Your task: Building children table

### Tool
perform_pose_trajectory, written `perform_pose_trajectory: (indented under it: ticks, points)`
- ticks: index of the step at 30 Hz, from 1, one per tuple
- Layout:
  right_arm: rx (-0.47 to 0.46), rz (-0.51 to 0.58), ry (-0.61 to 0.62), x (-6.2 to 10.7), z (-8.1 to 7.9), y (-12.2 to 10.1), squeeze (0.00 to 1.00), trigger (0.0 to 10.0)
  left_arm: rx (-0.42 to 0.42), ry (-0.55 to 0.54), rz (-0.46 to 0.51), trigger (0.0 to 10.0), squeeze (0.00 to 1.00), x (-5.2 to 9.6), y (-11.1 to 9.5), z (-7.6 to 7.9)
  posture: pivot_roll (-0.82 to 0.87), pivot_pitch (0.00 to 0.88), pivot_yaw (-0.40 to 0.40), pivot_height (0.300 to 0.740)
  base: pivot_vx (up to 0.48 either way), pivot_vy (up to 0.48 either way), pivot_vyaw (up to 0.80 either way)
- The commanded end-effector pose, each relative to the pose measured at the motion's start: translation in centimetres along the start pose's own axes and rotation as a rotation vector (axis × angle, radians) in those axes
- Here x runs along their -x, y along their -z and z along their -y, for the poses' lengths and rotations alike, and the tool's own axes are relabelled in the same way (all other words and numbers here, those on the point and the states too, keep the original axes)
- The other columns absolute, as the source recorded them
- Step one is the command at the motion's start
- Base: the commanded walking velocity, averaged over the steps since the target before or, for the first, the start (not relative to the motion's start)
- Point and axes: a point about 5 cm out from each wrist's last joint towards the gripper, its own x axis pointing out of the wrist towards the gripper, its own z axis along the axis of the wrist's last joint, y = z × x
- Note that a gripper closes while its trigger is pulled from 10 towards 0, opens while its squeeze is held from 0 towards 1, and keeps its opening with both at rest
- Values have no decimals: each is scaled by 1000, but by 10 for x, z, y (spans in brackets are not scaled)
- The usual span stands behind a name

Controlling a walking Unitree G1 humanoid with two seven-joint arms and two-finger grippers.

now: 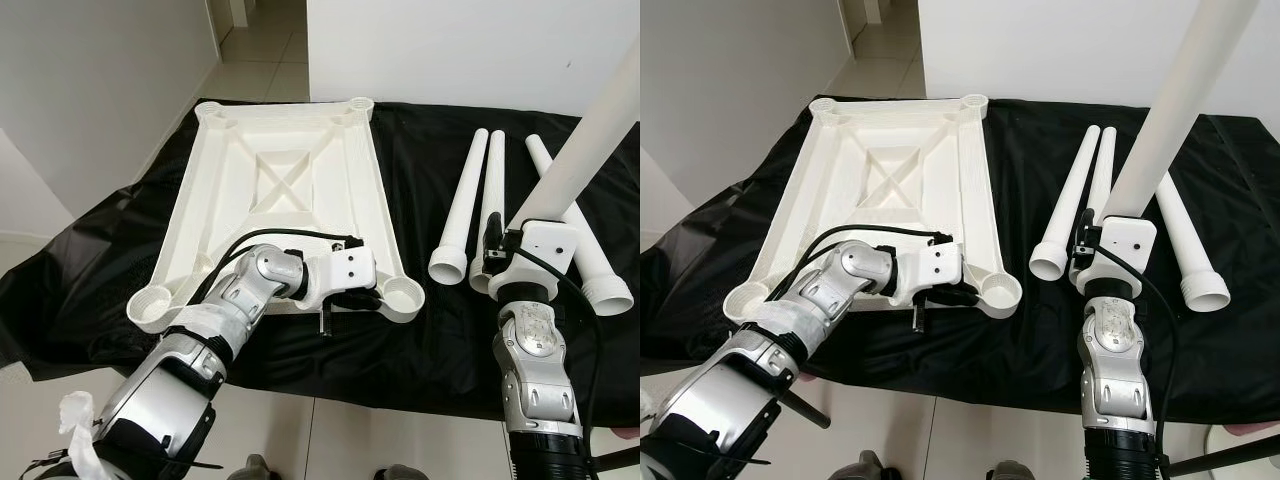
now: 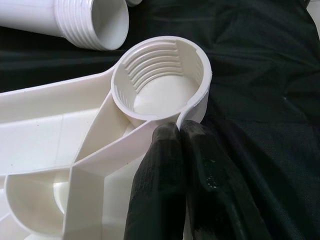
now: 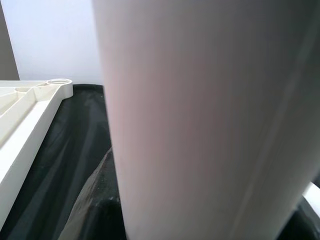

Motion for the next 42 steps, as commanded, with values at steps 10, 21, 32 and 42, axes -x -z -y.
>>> perform_pose_trajectory:
  ticks: [10, 21, 32, 42]
  points:
    - [-71, -50, -52, -4, -10, 1, 0, 10000, 30, -231, 95, 10000, 1000, 4, -14, -20, -6, 0, 63, 740, 0, 0, 0]
    - [-55, -4, -130, -7, -15, -8, 0, 10000, 199, -348, 254, 10000, 0, 47, -23, -45, 13, 0, 41, 740, 0, 0, 0]
    - [-122, 49, -259, -1, -33, -19, 0, 10000, 363, -580, 285, 10000, 0, 100, 4, -51, 43, 0, 9, 740, 0, 0, 0]
    - [-172, 45, -398, 5, -52, -16, 0, 10000, 430, -651, 268, 10000, 0, 113, 22, -34, 68, 0, -20, 740, 0, 0, 0]
